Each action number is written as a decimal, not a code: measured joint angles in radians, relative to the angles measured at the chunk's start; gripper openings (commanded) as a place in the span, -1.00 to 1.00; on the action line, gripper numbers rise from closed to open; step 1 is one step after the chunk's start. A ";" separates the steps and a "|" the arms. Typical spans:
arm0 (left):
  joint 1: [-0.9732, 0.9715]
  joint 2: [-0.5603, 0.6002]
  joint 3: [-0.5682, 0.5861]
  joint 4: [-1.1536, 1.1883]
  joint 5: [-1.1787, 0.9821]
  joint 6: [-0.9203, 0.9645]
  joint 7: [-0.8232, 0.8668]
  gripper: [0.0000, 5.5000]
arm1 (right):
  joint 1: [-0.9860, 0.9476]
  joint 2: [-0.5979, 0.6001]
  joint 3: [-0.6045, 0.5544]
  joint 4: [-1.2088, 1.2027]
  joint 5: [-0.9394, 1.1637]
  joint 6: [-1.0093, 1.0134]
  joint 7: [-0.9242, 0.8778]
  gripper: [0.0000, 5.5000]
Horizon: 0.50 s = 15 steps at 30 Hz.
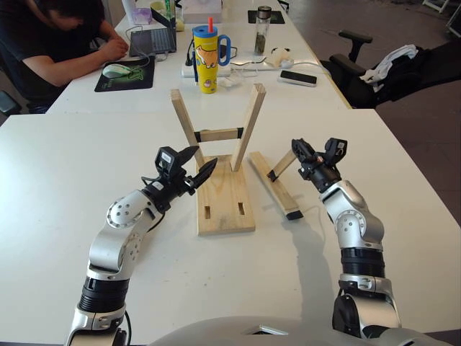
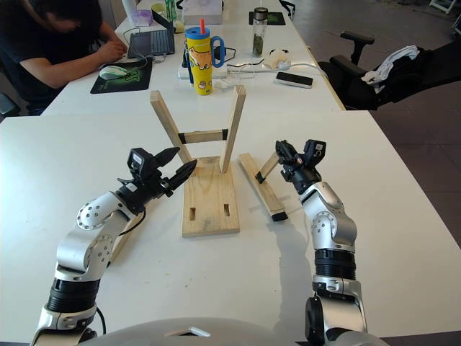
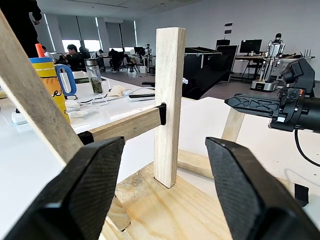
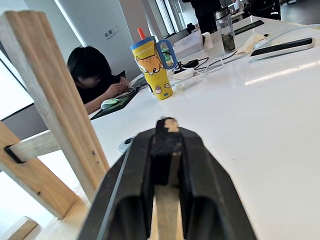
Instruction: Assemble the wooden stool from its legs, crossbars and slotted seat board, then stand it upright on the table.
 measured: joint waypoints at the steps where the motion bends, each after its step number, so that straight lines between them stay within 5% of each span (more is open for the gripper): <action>1: 0.000 0.000 -0.001 0.000 0.000 0.000 0.000 0.08 | 0.000 0.000 0.005 0.000 -0.011 -0.006 0.001 -0.84; 15: 0.000 -0.021 -0.041 -0.024 0.018 -0.001 0.028 0.08 | 0.030 0.032 0.099 -0.047 -0.171 -0.084 -0.103 -0.84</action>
